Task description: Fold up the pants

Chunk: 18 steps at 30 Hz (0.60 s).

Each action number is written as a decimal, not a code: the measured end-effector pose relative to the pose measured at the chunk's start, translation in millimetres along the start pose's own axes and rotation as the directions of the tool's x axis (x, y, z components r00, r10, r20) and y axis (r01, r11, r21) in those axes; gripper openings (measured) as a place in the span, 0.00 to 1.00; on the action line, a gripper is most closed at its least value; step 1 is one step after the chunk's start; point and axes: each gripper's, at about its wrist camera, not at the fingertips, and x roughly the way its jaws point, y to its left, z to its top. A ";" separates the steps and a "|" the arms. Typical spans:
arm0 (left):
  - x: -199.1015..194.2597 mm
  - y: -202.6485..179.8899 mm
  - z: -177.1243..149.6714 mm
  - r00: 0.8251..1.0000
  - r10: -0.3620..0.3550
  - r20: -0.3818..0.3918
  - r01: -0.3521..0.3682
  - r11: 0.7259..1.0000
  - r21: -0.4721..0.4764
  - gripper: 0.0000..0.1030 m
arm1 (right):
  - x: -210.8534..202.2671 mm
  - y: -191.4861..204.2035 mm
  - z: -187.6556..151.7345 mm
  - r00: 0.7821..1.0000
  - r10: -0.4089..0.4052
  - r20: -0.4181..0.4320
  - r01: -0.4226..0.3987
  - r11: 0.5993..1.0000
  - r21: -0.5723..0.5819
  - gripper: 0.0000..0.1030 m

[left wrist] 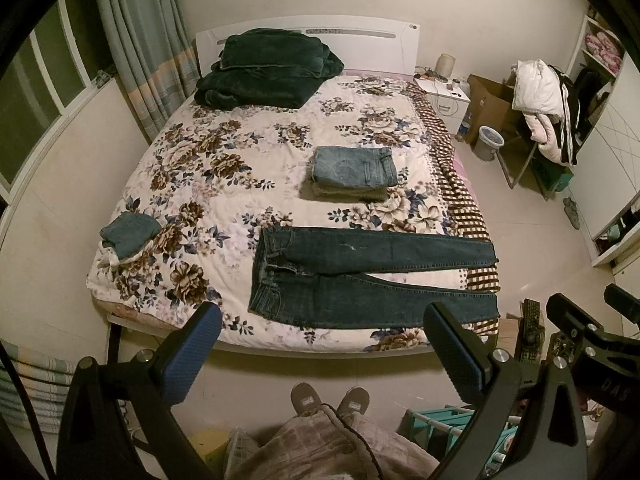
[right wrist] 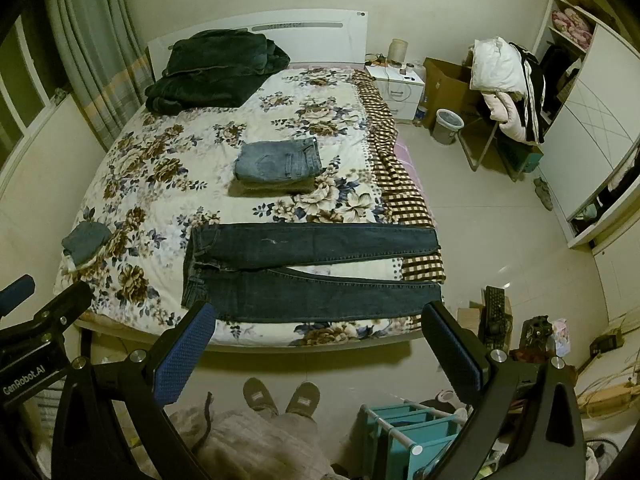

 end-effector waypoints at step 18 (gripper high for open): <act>-3.5 -1.1 2.0 1.000 0.001 0.000 -0.001 1.000 -0.001 1.00 | 1.5 4.1 -4.7 1.000 0.001 -0.002 -0.001 1.000 0.005 1.00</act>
